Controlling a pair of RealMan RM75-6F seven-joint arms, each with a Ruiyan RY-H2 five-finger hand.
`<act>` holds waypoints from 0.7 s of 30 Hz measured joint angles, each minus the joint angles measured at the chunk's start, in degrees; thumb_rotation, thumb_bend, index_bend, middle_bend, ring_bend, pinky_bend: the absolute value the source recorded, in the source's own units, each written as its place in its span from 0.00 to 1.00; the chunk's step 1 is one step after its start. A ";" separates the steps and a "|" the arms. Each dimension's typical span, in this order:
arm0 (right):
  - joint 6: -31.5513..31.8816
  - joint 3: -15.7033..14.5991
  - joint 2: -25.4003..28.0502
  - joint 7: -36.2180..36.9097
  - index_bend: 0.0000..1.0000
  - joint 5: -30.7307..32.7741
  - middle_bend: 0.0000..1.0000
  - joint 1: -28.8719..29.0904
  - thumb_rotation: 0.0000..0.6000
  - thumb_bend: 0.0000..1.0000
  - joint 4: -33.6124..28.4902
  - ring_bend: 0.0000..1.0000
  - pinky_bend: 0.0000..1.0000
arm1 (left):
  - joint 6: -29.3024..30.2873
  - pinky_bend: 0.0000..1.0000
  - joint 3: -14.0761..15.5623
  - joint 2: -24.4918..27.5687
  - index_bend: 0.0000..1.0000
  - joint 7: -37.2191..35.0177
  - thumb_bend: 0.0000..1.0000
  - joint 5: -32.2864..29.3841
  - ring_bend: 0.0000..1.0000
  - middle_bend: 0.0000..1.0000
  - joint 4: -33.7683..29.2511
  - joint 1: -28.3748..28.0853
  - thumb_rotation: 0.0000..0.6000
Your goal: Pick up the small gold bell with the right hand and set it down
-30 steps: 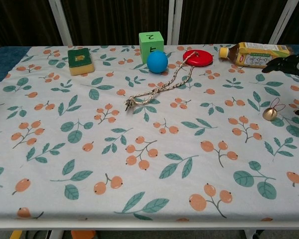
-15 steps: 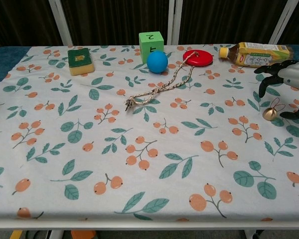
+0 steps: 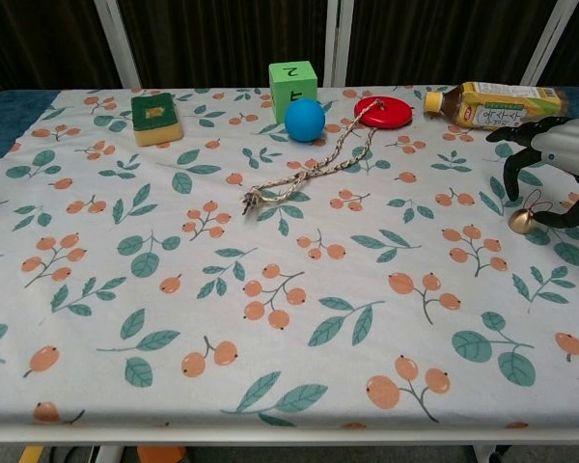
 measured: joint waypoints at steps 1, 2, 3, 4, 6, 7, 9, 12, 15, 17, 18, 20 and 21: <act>-0.03 -0.09 -0.03 0.03 0.48 0.02 0.03 0.08 1.00 0.27 0.08 0.00 0.00 | -0.01 0.01 0.00 -0.01 0.00 0.00 0.00 -0.02 0.00 0.00 0.04 0.00 1.00; -0.04 -0.15 -0.08 0.03 0.49 0.06 0.03 0.12 1.00 0.28 0.13 0.00 0.00 | -0.01 0.01 -0.01 -0.03 0.00 0.00 0.00 -0.05 0.00 0.00 0.09 0.00 1.00; -0.05 -0.19 -0.13 0.03 0.49 0.12 0.03 0.16 1.00 0.28 0.19 0.00 0.00 | 0.02 0.01 -0.03 -0.09 0.00 0.02 0.00 -0.06 0.00 0.00 0.16 0.01 1.00; -0.05 -0.25 -0.20 0.02 0.50 0.21 0.03 0.22 1.00 0.28 0.25 0.00 0.00 | 0.07 0.01 -0.04 -0.12 0.00 0.02 0.00 -0.06 0.00 0.00 0.22 0.02 1.00; -0.03 -0.34 -0.33 0.01 0.51 0.29 0.03 0.29 1.00 0.29 0.34 0.00 0.00 | 0.08 0.01 -0.05 -0.18 0.00 -0.04 0.00 -0.08 0.00 0.00 0.35 0.03 1.00; -0.01 -0.40 -0.40 0.03 0.51 0.34 0.03 0.34 1.00 0.29 0.37 0.00 0.00 | 0.05 0.01 -0.04 -0.19 0.00 -0.05 0.00 -0.10 0.00 0.00 0.39 0.03 1.00; 0.01 -0.49 -0.48 0.04 0.52 0.40 0.03 0.40 1.00 0.29 0.44 0.00 0.00 | 0.06 0.01 -0.01 -0.19 0.00 -0.09 0.00 -0.10 0.00 0.00 0.41 0.05 1.00; 0.15 -0.61 -0.62 -0.03 0.53 0.52 0.03 0.48 1.00 0.30 0.53 0.00 0.00 | 0.00 0.01 0.03 -0.19 0.00 -0.13 0.00 -0.12 0.00 0.00 0.44 0.04 1.00; 0.21 -0.66 -0.66 -0.10 0.54 0.68 0.04 0.56 1.00 0.31 0.59 0.00 0.00 | -0.05 0.01 0.06 -0.19 0.00 -0.12 0.00 -0.11 0.00 0.00 0.44 0.03 1.00; 0.31 -0.67 -0.65 -0.16 0.55 0.84 0.04 0.62 1.00 0.31 0.63 0.00 0.00 | -0.12 0.01 0.08 -0.20 0.00 -0.12 0.00 -0.14 0.00 0.00 0.44 0.01 1.00; 0.35 -0.68 -0.63 -0.19 0.55 0.93 0.04 0.63 1.00 0.31 0.65 0.00 0.00 | -0.16 0.01 0.09 -0.19 0.00 -0.11 0.00 -0.17 0.00 0.00 0.44 0.02 1.00; 0.37 -0.72 -0.59 -0.22 0.55 1.09 0.04 0.66 1.00 0.32 0.64 0.00 0.00 | -0.20 0.01 0.13 -0.19 0.00 -0.09 0.00 -0.20 0.00 0.00 0.45 0.03 1.00; 0.38 -0.73 -0.55 -0.23 0.55 1.15 0.04 0.68 1.00 0.32 0.61 0.00 0.00 | -0.23 0.01 0.14 -0.19 0.00 -0.09 0.00 -0.23 0.00 0.00 0.47 0.03 1.00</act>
